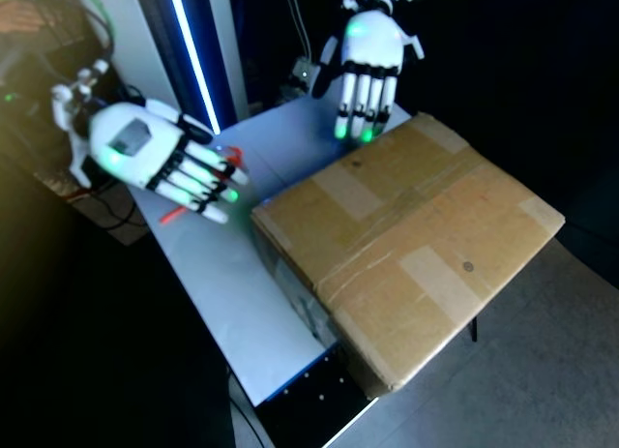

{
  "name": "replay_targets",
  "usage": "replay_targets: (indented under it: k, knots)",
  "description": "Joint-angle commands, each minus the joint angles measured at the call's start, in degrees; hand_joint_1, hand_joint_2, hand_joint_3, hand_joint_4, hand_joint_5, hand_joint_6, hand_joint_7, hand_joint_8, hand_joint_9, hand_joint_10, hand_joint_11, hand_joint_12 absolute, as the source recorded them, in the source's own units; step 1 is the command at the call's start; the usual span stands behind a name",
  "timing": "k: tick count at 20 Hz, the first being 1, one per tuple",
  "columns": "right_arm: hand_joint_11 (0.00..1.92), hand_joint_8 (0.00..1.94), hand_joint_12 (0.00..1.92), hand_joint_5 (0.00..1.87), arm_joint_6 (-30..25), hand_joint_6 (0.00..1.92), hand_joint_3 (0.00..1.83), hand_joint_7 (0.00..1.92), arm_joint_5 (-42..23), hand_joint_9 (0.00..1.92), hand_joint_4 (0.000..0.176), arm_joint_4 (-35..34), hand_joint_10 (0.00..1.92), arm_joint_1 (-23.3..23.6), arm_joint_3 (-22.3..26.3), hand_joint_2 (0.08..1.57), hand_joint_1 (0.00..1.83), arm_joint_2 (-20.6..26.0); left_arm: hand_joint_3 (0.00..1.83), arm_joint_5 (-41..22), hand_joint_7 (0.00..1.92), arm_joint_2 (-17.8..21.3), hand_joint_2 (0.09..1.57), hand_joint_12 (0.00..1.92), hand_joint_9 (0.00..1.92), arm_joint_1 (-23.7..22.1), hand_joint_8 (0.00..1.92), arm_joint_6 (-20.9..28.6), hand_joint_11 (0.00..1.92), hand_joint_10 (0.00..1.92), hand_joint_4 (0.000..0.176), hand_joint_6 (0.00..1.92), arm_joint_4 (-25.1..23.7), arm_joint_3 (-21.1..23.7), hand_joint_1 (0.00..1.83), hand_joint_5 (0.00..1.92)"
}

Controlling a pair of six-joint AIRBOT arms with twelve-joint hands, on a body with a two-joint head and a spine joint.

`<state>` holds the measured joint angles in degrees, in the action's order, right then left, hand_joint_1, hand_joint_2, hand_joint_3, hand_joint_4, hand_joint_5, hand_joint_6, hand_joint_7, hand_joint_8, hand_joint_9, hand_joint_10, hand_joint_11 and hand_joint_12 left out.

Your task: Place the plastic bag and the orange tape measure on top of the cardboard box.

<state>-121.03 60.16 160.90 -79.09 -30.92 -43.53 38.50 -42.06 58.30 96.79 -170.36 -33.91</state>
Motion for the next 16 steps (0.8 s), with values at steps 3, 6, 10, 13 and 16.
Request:
replay_targets:
  k: [3, 6, 10, 13, 16]
  knots:
    - [0.0, 0.06, 1.18, 0.1, -0.18, 0.33, 0.0, 0.26, 4.48, 0.06, 0.0, 1.03, 0.65, 2.08, -1.05, 0.94, 0.68, -1.83, 0.0, 6.21, 0.07, -0.89, 1.0, 1.89, 0.0, -0.7, 0.52, -0.1, 0.0, 1.01, 0.047, 0.04, -0.51, -0.58, 0.82, 0.32]
    - [0.0, 0.02, 1.18, 0.25, -0.18, 0.15, 0.0, 0.34, 3.66, 0.16, 0.0, 1.04, 0.51, 3.4, -2.17, 0.91, 0.74, -2.95, 0.0, 6.13, 0.07, -1.58, 0.98, 1.8, 0.0, -0.69, 0.49, -0.11, 0.0, 0.95, 0.074, 0.02, 0.03, -1.09, 0.8, 0.31]
    - [0.0, 0.0, 1.32, 0.27, -0.18, 0.08, 0.0, 0.33, 3.25, 0.22, 0.0, 1.04, 0.4, 4.91, -3.62, 0.91, 0.72, -4.4, 0.0, 6.01, 0.06, -3.21, 0.98, 1.89, 0.0, -0.67, 0.51, -0.15, 0.0, 1.04, 0.083, 0.01, 2.18, -2.55, 0.82, 0.31]
    - [0.0, 0.0, 1.26, 0.26, -0.18, 0.07, 0.01, 0.32, 2.97, 0.21, 0.0, 0.79, 0.39, 5.05, -4.19, 0.92, 0.7, -5.07, 0.0, 5.09, 0.05, -4.62, 0.96, 1.92, 0.0, -0.64, 0.62, -2.87, 0.0, 1.16, 0.066, 0.01, 5.05, -3.36, 0.83, 0.33]
    - [0.0, 0.0, 1.3, 0.26, -0.18, 0.06, 0.0, 0.32, 2.34, 0.23, 0.0, 0.55, 0.38, 5.12, -4.84, 0.92, 0.65, -5.56, 0.0, 4.26, 0.07, -6.13, 0.94, 1.91, 0.0, -0.61, 0.62, -5.71, 0.0, 1.22, 0.04, 0.01, 7.44, -3.9, 0.86, 0.35]
